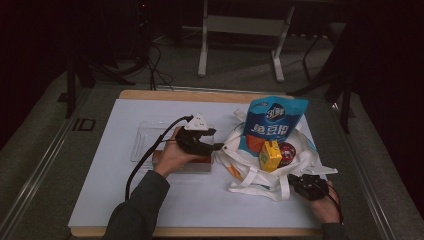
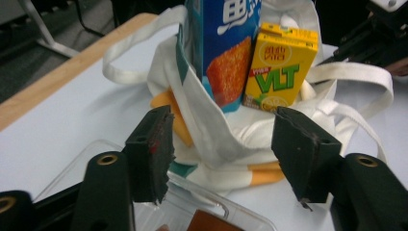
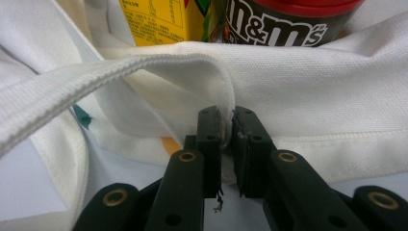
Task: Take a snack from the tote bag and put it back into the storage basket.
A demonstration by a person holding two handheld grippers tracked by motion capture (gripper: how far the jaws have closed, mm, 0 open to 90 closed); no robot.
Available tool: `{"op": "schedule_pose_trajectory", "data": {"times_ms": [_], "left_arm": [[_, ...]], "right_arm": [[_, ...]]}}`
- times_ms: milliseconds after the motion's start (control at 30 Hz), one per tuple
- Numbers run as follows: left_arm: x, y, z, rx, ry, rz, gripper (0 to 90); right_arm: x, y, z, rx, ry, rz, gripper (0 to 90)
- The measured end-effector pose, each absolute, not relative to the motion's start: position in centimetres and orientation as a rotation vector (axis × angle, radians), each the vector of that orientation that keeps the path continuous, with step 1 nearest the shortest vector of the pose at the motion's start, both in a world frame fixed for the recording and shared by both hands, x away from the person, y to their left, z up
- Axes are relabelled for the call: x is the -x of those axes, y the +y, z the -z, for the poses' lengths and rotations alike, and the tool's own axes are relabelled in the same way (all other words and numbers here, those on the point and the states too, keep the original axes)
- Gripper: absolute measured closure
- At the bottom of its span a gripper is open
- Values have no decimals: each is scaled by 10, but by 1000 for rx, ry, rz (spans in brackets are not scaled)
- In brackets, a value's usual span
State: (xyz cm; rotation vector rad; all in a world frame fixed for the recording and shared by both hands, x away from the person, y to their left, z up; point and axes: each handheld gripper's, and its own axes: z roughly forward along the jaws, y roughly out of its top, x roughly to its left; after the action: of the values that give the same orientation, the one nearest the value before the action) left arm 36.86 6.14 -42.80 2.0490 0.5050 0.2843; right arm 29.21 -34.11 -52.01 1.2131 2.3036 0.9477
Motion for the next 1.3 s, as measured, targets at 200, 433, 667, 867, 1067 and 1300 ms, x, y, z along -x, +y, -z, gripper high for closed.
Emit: {"op": "schedule_pose_trajectory", "data": {"times_ms": [200, 433, 667, 867, 1067, 1300], "left_arm": [[-369, 55, 426, -2027, 502, -277, 420], [-368, 42, 425, -2025, 487, -274, 419], [-369, 26, 422, -2025, 473, -279, 420], [-371, 10, 417, -2028, 447, -272, 421], [-373, -13, 417, -2041, 424, -256, 416], [-376, -33, 419, -2062, 404, -228, 378]], "right_arm": [[-294, -342, 520, -1245, 2293, -974, 798], [-293, -342, 521, -1249, 2290, -977, 794], [-293, -343, 521, -1238, 2293, -979, 793], [-293, -342, 521, -1227, 2294, -969, 792], [-293, -342, 521, -1221, 2298, -968, 792], [-294, -342, 521, -1219, 2302, -969, 792]]}}
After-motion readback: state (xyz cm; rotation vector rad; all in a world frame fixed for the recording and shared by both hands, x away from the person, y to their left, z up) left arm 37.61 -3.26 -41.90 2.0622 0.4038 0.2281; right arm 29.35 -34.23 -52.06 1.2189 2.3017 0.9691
